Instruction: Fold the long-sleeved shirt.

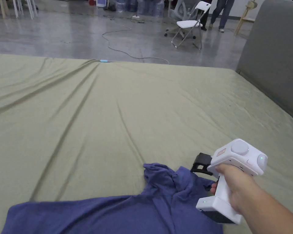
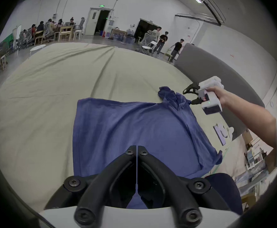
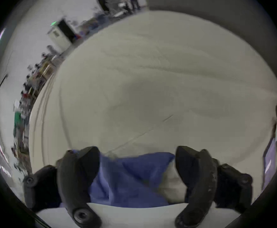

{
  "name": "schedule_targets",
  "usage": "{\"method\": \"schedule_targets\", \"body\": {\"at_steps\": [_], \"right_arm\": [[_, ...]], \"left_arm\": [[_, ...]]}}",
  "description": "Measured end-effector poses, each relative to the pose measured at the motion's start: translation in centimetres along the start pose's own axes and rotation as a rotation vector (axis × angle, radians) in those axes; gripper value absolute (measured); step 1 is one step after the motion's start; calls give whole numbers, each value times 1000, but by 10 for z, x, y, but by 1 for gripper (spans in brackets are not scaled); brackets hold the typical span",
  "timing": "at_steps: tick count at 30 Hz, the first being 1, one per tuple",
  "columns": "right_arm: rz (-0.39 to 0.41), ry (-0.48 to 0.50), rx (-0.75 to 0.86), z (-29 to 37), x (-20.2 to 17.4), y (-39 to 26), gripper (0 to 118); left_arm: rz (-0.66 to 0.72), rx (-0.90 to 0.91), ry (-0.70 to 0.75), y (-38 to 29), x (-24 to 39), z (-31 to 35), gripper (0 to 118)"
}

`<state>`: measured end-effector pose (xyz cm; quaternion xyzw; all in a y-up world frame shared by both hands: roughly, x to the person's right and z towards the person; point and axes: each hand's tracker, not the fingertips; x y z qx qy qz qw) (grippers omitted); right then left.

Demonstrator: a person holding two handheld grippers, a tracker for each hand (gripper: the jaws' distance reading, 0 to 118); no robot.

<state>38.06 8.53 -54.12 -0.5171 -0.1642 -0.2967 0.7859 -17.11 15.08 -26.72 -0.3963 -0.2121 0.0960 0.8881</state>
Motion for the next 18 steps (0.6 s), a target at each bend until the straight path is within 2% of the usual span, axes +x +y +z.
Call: {"method": "schedule_targets", "body": {"at_steps": [3, 5, 6, 7, 8, 9, 12, 17, 18], "right_arm": [[-16, -42, -39, -15, -2, -3, 60], [15, -64, 8, -6, -7, -1, 56], [22, -54, 21, -2, -8, 1, 20], [4, 7, 43, 6, -6, 2, 7], [-2, 25, 51, 14, -7, 3, 7], [31, 51, 52, 21, -10, 5, 6], [156, 58, 136, 58, -28, 6, 6], [578, 46, 352, 155, -67, -23, 6], [639, 59, 395, 175, -70, -34, 6]], "left_arm": [[25, -12, -11, -1, -2, 2, 0], [25, -12, -3, -3, -2, 5, 0], [27, -8, 1, -2, -3, 1, 0], [32, -2, 3, -2, -3, 3, 0], [38, 2, 1, -3, -2, 7, 0], [44, 9, -4, -5, 0, 12, 0], [57, 24, -6, -7, 5, 22, 0], [84, 54, -14, -11, 14, 42, 0], [87, 61, -16, -11, 15, 46, 0]]}}
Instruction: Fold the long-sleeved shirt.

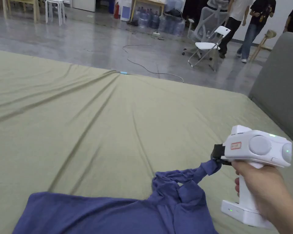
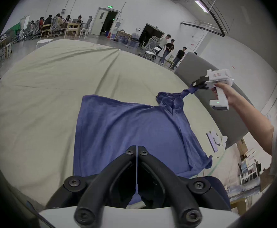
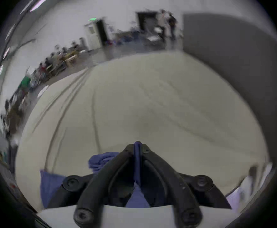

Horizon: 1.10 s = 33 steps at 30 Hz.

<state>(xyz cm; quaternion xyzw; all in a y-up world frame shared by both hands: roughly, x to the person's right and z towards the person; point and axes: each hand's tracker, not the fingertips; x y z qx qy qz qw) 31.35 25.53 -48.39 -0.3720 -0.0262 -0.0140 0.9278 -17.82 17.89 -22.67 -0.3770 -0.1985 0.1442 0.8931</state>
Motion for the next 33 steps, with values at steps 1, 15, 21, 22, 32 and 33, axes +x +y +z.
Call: {"method": "schedule_targets", "body": {"at_steps": [1, 15, 21, 22, 32, 33], "right_arm": [[44, 10, 29, 21, -5, -1, 7], [385, 47, -98, 203, -34, -179, 7], [402, 65, -416, 115, -33, -282, 7], [370, 48, -441, 100, -32, -290, 7], [140, 91, -347, 97, -6, -261, 118], [143, 164, -214, 121, -8, -250, 112]], "left_arm": [[0, 5, -3, 0, 1, 4, 0], [-2, 44, -23, -1, 12, 34, 0], [-2, 19, -27, -10, 16, 32, 0], [-6, 16, -29, -11, 17, 32, 0], [24, -9, -26, -20, 8, 33, 0], [28, -8, -26, -21, 6, 33, 0]]}}
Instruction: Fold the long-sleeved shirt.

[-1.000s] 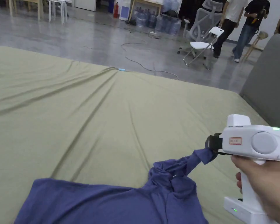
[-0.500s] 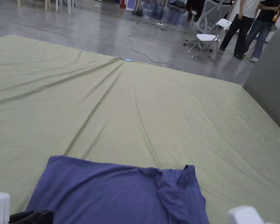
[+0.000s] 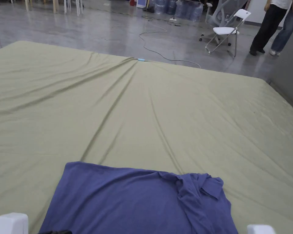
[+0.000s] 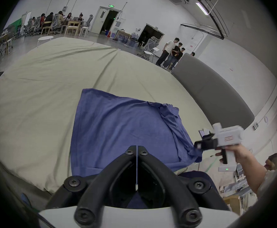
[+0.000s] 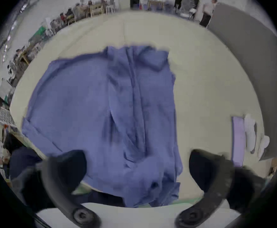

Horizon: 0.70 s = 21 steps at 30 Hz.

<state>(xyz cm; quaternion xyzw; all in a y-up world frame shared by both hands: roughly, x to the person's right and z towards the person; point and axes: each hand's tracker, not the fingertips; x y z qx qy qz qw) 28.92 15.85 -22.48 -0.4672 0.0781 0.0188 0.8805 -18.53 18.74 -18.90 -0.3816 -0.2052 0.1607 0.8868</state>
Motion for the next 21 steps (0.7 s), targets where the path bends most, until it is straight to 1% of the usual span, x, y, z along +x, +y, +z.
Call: {"method": "schedule_targets", "body": {"at_steps": [1, 2, 3, 4, 5, 6, 7, 8, 9, 10, 11, 12, 13, 14, 15, 16, 17, 18, 20, 21], "right_arm": [[-39, -59, 31, 13, 0, 5, 114], [-58, -65, 85, 23, -3, 6, 116], [-74, -63, 123, 29, -4, 7, 113], [-96, -55, 149, 38, -11, 7, 100], [-114, -45, 179, 44, -14, 5, 71], [-119, -26, 199, 44, -16, 2, 2], [-121, -30, 176, 40, -19, 0, 4], [-146, -12, 156, 24, -19, -2, 4], [-172, -19, 156, 20, -19, -11, 4], [-188, 11, 152, 16, -19, -17, 4], [-203, 51, 150, 11, -18, -22, 4], [-217, 67, 133, 5, -18, -18, 4], [-219, 56, 126, 2, -17, -19, 4], [-217, 53, 121, -2, -16, -20, 4], [-215, 50, 117, -5, -14, -21, 4], [-210, 30, 108, -6, -15, -18, 4], [-216, 21, 103, -9, -13, -17, 4], [-223, 15, 97, -13, -11, -16, 4], [-238, -6, 84, -15, -13, -11, 4], [-240, -10, 78, -17, -13, -8, 4]], "left_arm": [[3, -2, 0, 0, -2, -2, 0], [7, -6, 1, 0, -4, -5, 0], [11, -10, 4, -3, -9, -8, 0], [16, -17, 10, -4, -12, -13, 0], [20, -28, 13, -5, -15, -18, 0], [22, -39, 15, -4, -18, -23, 0], [27, -53, 17, -3, -20, -29, 0], [35, -65, 19, 1, -24, -36, 3], [44, -73, 24, 8, -30, -43, 18], [56, -76, 26, 17, -38, -52, 49], [69, -67, 42, 27, -49, -62, 88], [88, -59, 66, 40, -61, -75, 113], [97, -68, 133, 57, -73, -92, 118], [90, -57, 185, 73, -86, -109, 118], [105, 11, 183, 91, -96, -125, 115], [85, 7, 255, 108, -108, -145, 115], [49, 0, 279, 121, -121, -168, 116], [8, -35, 311, 131, -133, -189, 115], [-63, -146, 466, 144, -145, -236, 114], [-93, -164, 484, 145, -149, -253, 108]]}}
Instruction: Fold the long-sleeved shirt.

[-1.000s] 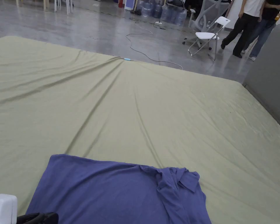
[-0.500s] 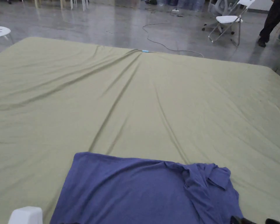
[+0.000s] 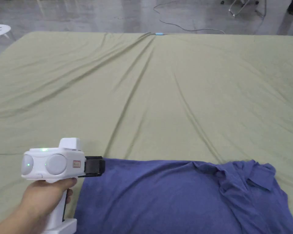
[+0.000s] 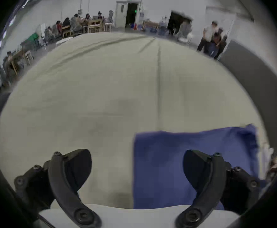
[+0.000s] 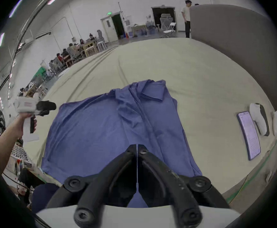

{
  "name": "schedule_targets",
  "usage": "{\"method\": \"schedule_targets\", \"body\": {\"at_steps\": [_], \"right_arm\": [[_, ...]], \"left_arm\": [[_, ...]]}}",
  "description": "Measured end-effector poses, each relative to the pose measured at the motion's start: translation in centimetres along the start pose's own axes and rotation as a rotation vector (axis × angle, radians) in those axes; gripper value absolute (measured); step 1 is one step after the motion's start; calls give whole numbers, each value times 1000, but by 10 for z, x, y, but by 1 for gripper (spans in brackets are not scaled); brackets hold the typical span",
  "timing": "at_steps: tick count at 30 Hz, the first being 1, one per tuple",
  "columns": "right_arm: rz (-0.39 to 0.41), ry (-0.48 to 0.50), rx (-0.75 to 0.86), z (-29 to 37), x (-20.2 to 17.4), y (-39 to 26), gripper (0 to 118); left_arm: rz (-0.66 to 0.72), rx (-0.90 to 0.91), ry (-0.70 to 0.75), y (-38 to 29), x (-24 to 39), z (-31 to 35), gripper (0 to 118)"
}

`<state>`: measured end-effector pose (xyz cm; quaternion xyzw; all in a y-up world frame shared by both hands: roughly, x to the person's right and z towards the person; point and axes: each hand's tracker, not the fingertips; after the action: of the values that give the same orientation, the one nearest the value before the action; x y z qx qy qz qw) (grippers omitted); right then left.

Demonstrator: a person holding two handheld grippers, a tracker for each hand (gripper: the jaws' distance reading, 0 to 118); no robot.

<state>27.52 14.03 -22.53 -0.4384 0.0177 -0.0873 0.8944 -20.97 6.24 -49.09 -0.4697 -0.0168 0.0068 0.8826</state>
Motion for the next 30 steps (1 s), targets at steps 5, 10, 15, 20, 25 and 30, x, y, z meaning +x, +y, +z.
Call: {"method": "schedule_targets", "body": {"at_steps": [5, 10, 15, 20, 25, 30], "right_arm": [[8, -17, -27, -23, 19, 33, 8], [71, -46, 22, -76, 29, 112, 115], [-71, -66, -127, -164, 36, 196, 117], [-214, -97, -475, -235, 39, 213, 43], [-116, -116, -460, -220, 31, 219, 24], [-53, -129, -303, -163, 17, 227, 21]], "left_arm": [[-203, 67, 17, -10, 40, -12, 52], [-195, 76, -59, -17, 61, 29, 3], [-120, 153, -162, 0, 47, 64, 3], [-119, 173, -190, 12, 35, 76, 3], [-70, 161, -232, 15, 21, 74, 3], [37, 181, -305, 24, 4, 82, 2]]}}
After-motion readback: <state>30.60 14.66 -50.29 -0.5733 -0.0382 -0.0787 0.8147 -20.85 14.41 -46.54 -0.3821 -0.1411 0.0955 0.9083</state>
